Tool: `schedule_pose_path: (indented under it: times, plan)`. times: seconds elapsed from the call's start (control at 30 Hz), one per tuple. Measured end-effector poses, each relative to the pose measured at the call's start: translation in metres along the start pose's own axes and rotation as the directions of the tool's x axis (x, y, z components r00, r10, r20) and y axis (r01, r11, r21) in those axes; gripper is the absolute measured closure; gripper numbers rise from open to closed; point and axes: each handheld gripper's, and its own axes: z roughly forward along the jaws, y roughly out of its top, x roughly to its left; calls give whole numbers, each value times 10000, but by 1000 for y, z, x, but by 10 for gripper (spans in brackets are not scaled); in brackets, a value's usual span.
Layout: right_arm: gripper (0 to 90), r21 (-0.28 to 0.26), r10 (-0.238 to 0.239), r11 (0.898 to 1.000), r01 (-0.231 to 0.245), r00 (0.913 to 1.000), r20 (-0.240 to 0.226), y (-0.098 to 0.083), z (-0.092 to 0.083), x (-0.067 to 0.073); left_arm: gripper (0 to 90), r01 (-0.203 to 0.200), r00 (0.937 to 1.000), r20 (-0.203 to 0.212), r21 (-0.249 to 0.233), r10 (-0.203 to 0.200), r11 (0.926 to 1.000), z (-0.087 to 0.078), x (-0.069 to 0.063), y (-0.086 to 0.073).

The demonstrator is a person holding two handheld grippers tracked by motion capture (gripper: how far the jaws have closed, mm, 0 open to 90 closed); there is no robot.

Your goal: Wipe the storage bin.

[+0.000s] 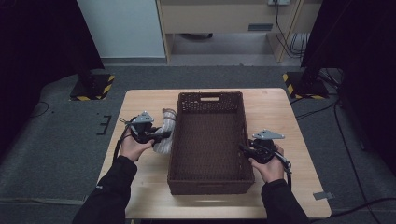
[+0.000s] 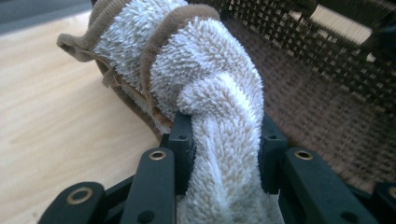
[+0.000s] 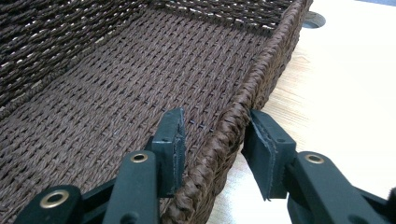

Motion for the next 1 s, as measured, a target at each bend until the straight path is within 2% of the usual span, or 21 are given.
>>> schedule_pose_path:
  times: [0.1,0.13,0.17,0.3,0.4,0.5,0.53,0.57,0.6,0.63,0.73,0.87,0.93,1.0]
  plan:
    - [585,-10,5,10000,-5,10000,-7,0,0,0,655,73,10000,-59,257,-72,9996,7,0,-9]
    - [585,-14,3,10000,-3,10000,-7,0,0,0,655,95,9998,-159,580,-86,9983,14,-1,-18]
    - [585,-15,-8,10000,8,10000,-8,0,0,0,655,151,9998,-153,694,-141,9975,17,-1,-22]
    - [585,-12,9,10000,-9,10000,-12,0,0,0,656,406,9991,-152,834,-395,9957,24,0,-35]
    - [585,-12,5,10000,-5,10000,-11,0,0,0,656,234,9995,-239,1144,-207,9932,24,-2,-36]
    - [585,-15,17,10000,-17,10000,-7,0,0,0,657,218,9995,-256,982,-194,9949,20,-4,-34]
    - [585,-27,4,10000,-4,10000,-15,0,0,0,657,237,9996,-189,645,-225,9976,11,-5,-29]
    - [585,-34,-7,10000,7,10000,-9,0,0,-1,657,237,9996,-189,645,-225,9976,11,-5,-29]
    - [585,-39,3,10000,-3,10000,-17,0,0,-1,658,296,9996,44,20,-296,9996,-3,-6,-23]
    - [584,-40,4,10000,-4,10000,-17,0,0,-1,657,292,9994,171,-217,-288,9993,-9,-8,-19]
    - [584,-44,8,10000,-8,10000,-13,0,0,-1,656,1,9996,269,-519,13,9987,-23,-14,-10]
    - [585,-44,-19,10000,19,10000,-10,0,0,0,655,-273,9993,232,-323,281,9991,-22,-19,-10]
    - [586,-42,-8,10000,8,10000,1,0,0,0,655,-274,9994,217,-138,277,9995,-16,-19,-16]
    - [586,-29,-10,10000,10,10000,12,0,0,0,656,-160,9997,173,307,155,9994,-7,-17,-28]
